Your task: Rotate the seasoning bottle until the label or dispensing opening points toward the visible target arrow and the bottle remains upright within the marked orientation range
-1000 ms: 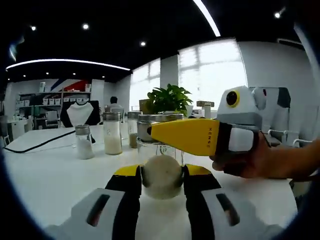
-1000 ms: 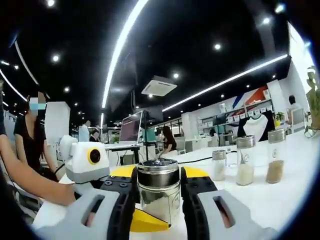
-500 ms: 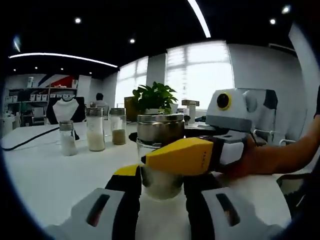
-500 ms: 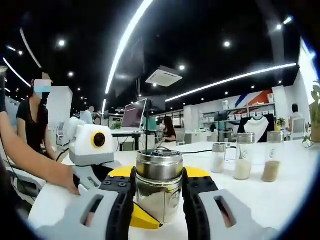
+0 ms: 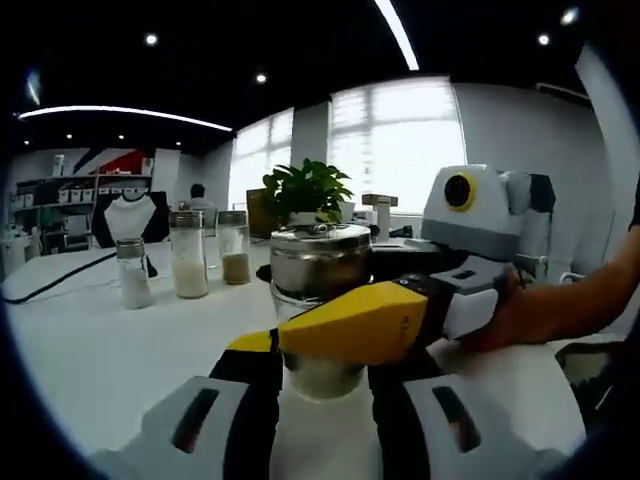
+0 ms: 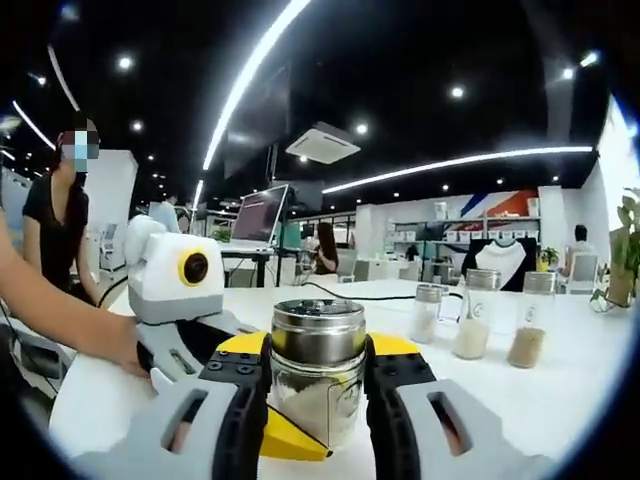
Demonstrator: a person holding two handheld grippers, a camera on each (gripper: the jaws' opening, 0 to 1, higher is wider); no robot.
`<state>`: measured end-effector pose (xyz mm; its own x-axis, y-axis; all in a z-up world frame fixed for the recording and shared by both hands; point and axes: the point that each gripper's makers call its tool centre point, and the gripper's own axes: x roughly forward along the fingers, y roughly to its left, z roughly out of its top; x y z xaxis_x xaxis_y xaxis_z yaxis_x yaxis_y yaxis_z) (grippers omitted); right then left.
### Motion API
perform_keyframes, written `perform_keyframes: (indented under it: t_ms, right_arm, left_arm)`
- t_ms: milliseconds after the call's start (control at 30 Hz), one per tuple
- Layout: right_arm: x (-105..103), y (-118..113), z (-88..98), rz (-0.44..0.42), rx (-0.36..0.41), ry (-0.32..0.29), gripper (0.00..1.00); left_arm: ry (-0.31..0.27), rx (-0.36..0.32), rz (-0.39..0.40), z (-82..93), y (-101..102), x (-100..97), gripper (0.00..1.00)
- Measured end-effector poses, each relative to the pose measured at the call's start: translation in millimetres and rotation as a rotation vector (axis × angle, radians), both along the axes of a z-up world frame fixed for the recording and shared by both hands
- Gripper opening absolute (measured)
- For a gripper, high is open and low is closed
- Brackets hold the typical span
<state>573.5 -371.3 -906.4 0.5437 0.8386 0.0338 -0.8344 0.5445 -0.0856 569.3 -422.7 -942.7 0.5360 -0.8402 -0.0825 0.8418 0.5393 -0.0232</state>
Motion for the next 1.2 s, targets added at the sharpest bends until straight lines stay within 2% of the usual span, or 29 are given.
perform_keyframes:
  t_ms: [167, 233, 300, 367, 400, 567, 633, 700, 867, 1033, 1133, 1200]
  right_arm:
    - [7, -4, 3.4, -0.058, 0.03, 0.012, 0.34]
    - [11, -5, 5.1, -0.096, 0.035, 0.008, 0.34]
    - [16, -6, 5.9, -0.128, 0.07, 0.034, 0.34]
    - [17, -4, 4.3, -0.128, 0.056, 0.028, 0.34]
    - [16, -5, 2.1, -0.144, 0.012, 0.0, 0.34]
    - [13, 1, 1.1, -0.158, -0.047, -0.059, 0.34]
    - [12, 4, 1.0, -0.166, -0.05, -0.061, 0.34]
    - [14, 4, -0.8, -0.194, -0.088, -0.083, 0.34]
    - [16, 3, 1.5, -0.224, -0.072, -0.08, 0.34]
    - [16, 4, -0.4, -0.23, -0.088, -0.082, 0.34]
    - [14, 6, -2.3, -0.197, -0.064, -0.045, 0.34]
    - [12, 7, -1.5, -0.185, -0.056, -0.042, 0.34]
  left_arm:
    - [-0.01, -0.013, 0.045, 2.0, 4, 6.0, 0.35]
    - [0.022, -0.028, 0.113, 1.2, 7, 11.9, 0.36]
    - [-0.012, -0.01, 0.152, 1.9, 8, 14.9, 0.36]
    - [-0.011, 0.009, 0.188, -1.2, 8, 16.0, 0.35]
    - [-0.017, 0.02, 0.204, -2.0, 9, 17.0, 0.35]
    - [-0.026, 0.049, 0.221, -5.2, 9, 20.3, 0.36]
    - [-0.005, 0.046, 0.255, -6.8, 12, 23.4, 0.38]
    - [-0.01, 0.062, 0.29, -7.8, 13, 24.9, 0.37]
    - [-0.008, 0.076, 0.358, -9.7, 18, 30.4, 0.39]
    - [-0.024, 0.128, 0.367, -14.3, 16, 32.2, 0.39]
    - [-0.032, 0.147, 0.361, -15.5, 17, 31.1, 0.39]
    - [-0.036, 0.15, 0.35, -15.3, 15, 29.5, 0.37]
